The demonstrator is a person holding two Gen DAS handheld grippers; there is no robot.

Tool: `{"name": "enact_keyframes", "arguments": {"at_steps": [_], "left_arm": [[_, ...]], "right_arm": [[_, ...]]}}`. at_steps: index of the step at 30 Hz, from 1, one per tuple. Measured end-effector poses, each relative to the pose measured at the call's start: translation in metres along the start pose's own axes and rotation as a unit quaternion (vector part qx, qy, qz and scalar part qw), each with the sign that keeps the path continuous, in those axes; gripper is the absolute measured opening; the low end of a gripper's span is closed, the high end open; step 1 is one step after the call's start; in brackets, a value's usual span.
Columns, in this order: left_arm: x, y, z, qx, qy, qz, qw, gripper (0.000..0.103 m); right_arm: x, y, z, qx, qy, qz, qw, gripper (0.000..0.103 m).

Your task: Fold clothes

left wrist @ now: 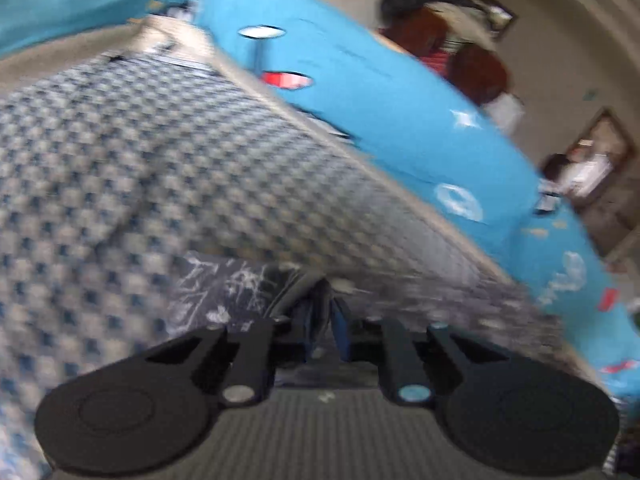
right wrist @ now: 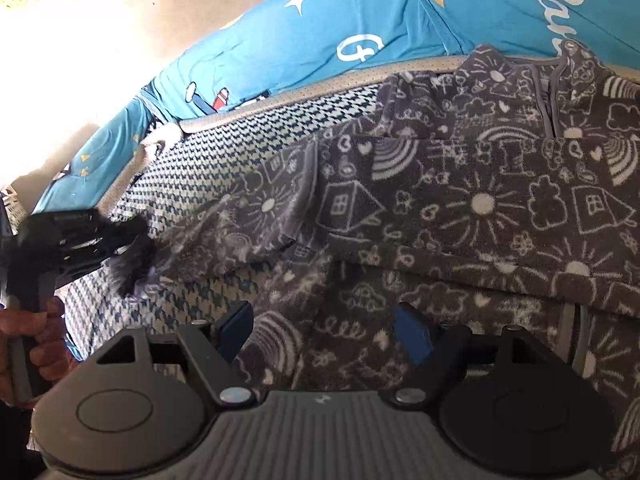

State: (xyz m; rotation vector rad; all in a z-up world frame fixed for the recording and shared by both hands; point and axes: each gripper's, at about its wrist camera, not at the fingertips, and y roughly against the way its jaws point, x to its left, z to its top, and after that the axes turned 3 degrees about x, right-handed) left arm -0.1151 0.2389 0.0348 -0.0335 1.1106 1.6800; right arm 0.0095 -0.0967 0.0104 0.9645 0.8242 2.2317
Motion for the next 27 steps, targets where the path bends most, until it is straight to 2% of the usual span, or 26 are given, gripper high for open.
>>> {"name": "enact_keyframes", "arguments": {"at_steps": [3,6,10,11,13,15,17,18,19,23,27], "left_arm": [[-0.03,-0.005,-0.004,0.014,-0.032,-0.068,0.9971,0.014],[-0.05,-0.009,-0.01,0.033,-0.055,-0.115,0.9913,0.032],[-0.06,-0.004,-0.01,0.006,-0.072,-0.071,0.9948,0.051],[-0.057,-0.002,-0.007,-0.004,-0.065,-0.058,0.9962,0.054],[-0.05,0.0,-0.002,-0.019,-0.049,-0.03,0.9981,0.067],[-0.046,0.002,0.002,-0.028,-0.045,-0.005,0.9986,0.073],[-0.042,0.005,0.006,-0.037,-0.04,0.02,0.9983,0.085],[-0.04,0.006,0.008,-0.041,-0.038,0.032,0.9979,0.097],[-0.038,0.007,0.01,-0.045,-0.035,0.045,0.9974,0.101],[-0.029,0.012,0.017,-0.059,-0.022,0.092,0.9938,0.103],[-0.014,0.015,0.025,-0.05,0.014,0.109,0.9926,0.103]], "right_arm": [[0.003,0.002,0.0,-0.01,0.005,0.021,1.0,0.078],[0.009,0.003,0.0,-0.018,0.016,0.05,0.998,0.078],[0.021,0.001,0.0,-0.026,0.028,0.092,0.995,0.078],[0.024,-0.001,0.0,-0.028,0.031,0.104,0.994,0.078],[0.032,-0.006,0.001,-0.031,0.04,0.126,0.991,0.078],[0.042,-0.01,0.002,-0.036,0.051,0.141,0.988,0.078],[0.05,-0.016,0.004,-0.039,0.055,0.153,0.986,0.077],[0.053,-0.019,0.006,-0.04,0.054,0.16,0.985,0.077],[0.056,-0.023,0.008,-0.04,0.052,0.167,0.984,0.076],[0.07,-0.043,0.013,-0.038,0.061,0.185,0.98,0.069],[0.079,-0.064,0.015,-0.032,0.076,0.188,0.979,0.065]]}}
